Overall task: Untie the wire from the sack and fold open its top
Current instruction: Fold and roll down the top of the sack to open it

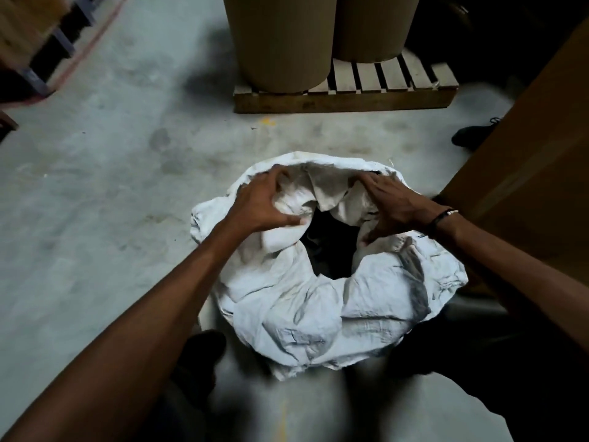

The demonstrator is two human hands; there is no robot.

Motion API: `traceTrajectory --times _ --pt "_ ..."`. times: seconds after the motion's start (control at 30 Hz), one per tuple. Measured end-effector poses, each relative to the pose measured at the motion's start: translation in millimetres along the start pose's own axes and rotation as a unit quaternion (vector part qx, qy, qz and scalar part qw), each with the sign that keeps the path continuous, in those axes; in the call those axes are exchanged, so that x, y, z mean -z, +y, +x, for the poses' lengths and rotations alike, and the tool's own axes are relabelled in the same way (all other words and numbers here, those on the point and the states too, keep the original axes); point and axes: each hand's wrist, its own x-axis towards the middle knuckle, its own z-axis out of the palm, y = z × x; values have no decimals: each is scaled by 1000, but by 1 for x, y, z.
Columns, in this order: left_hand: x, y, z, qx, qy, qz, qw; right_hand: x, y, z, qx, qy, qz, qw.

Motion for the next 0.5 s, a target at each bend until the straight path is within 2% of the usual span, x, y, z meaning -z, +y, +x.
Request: traceTrajectory --times 0.1,0.17,0.4,0.47,0.5 --pt "0 -4 29 70 71 -194 976 1 6 5 -5 44 28 999" --pt "-3 -8 45 91 97 -239 962 0 9 9 -10 56 35 998" --pt "-46 -14 62 75 103 -184 975 -17 29 19 -32 71 39 996" --pt "-50 -17 61 76 49 -97 991 -22 39 18 -35 66 52 996" --pt "-50 -19 58 70 -6 -36 997 -24 45 17 -36 55 55 996"
